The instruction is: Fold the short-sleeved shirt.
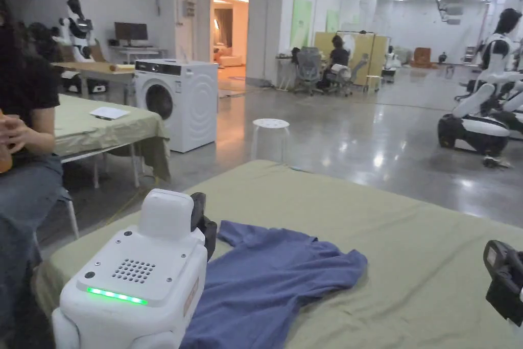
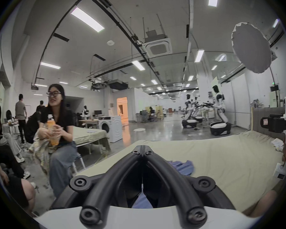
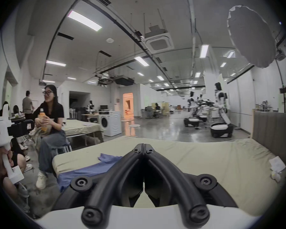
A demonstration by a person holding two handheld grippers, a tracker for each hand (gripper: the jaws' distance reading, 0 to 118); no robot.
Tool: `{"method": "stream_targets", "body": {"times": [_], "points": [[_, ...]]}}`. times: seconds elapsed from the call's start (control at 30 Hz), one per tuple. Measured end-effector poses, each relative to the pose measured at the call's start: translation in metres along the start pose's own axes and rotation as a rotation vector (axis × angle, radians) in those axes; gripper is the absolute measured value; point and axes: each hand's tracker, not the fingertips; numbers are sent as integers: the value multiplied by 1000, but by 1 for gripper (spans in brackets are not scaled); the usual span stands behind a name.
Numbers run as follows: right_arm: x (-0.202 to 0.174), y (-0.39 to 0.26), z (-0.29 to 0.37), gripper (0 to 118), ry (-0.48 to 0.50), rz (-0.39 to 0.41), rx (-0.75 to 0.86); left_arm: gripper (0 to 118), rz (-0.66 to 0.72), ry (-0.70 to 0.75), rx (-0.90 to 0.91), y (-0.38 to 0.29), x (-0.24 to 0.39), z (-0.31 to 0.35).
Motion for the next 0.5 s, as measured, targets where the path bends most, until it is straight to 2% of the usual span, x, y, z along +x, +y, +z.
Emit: {"method": "stream_targets", "body": {"times": [0.2,0.5], "points": [[-19,-1,-21,0,60,-12,-10,0,0,43,-29,-6,-22,1],[0,-10,-47,0,59,11,-63,0,4,-58,-138,-28,8,-63]]}}
